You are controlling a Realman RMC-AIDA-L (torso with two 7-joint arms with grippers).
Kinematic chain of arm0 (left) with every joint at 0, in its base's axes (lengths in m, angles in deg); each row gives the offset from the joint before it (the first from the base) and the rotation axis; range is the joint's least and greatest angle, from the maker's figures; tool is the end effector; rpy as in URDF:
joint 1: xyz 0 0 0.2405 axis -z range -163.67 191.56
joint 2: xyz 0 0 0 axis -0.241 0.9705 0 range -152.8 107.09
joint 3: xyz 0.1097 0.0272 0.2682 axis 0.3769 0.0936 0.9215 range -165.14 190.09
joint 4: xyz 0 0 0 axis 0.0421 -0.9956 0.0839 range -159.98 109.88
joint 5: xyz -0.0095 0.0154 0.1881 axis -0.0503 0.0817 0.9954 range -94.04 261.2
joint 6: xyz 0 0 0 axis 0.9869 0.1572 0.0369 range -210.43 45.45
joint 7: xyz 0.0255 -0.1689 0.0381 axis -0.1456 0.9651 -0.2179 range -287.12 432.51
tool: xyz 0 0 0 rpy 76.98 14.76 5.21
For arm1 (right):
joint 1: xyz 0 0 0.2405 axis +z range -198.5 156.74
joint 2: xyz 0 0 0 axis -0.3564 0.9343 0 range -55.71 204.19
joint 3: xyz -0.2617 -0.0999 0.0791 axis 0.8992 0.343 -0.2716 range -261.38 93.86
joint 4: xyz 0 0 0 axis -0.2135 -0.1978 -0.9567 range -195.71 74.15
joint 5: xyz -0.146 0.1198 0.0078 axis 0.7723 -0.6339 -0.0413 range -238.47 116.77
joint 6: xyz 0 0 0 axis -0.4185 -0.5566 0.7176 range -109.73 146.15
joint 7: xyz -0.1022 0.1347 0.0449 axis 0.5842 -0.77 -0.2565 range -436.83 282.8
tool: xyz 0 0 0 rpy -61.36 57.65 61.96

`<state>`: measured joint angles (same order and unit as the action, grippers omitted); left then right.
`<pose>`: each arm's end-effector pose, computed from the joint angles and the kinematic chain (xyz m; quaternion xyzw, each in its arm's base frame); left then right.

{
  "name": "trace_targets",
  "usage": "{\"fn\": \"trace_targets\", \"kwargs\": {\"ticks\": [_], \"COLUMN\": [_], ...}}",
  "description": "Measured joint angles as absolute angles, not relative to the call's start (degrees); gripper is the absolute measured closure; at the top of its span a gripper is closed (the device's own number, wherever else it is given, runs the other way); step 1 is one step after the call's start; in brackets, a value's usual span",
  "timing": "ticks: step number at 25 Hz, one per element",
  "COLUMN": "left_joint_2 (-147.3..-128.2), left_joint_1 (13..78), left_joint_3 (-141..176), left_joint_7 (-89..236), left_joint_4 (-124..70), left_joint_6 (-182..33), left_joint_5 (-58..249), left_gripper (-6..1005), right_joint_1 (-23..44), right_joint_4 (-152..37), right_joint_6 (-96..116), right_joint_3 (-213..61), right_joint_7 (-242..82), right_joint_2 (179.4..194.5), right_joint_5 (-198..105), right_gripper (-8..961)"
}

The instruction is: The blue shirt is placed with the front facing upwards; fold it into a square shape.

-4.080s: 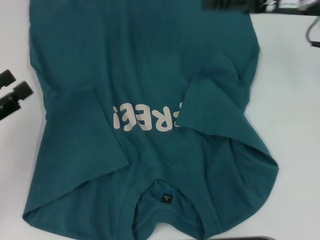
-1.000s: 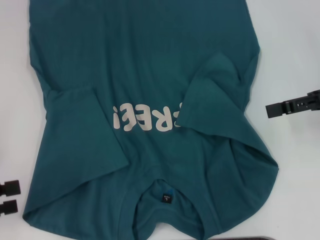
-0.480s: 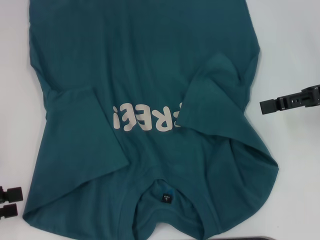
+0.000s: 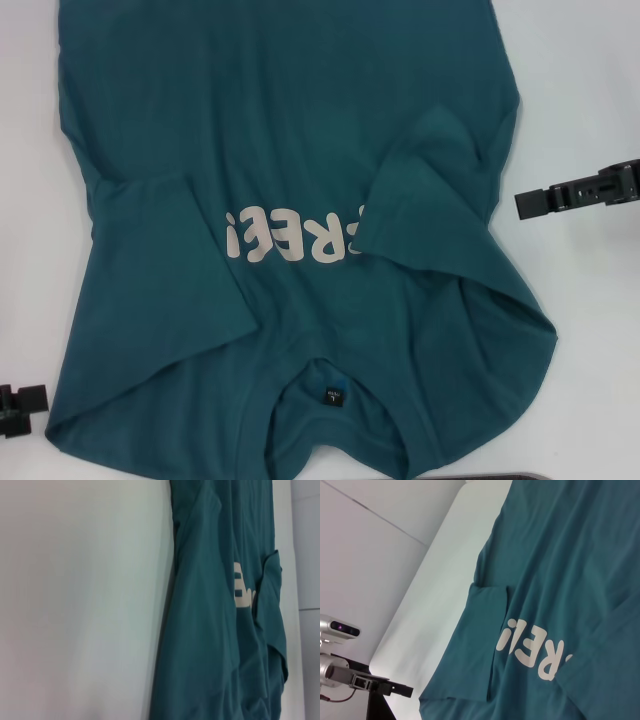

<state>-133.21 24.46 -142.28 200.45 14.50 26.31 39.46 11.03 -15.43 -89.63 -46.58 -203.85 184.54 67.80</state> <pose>-0.3947 0.1762 0.0250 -0.6665 -0.7271 -0.1641 0.0102 0.2866 0.3169 0.0244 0.8424 -0.5239 -0.1246 0.0157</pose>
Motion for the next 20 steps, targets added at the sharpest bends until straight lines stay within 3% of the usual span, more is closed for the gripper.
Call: {"fn": "trace_targets", "kwargs": {"ticks": [20], "left_joint_2": [-133.74], "left_joint_1": [25.60], "left_joint_3": [-141.90], "left_joint_7": [202.11], "left_joint_4": [13.89], "left_joint_6": [24.99], "left_joint_5": [42.33], "left_gripper": [207], "right_joint_1": [11.46], "right_joint_4": [-15.70], "right_joint_6": [-89.63], "right_joint_3": [-46.76], "right_joint_7": [-203.93], "right_joint_2": [184.55], "right_joint_5": [67.61], "right_gripper": [73]}}
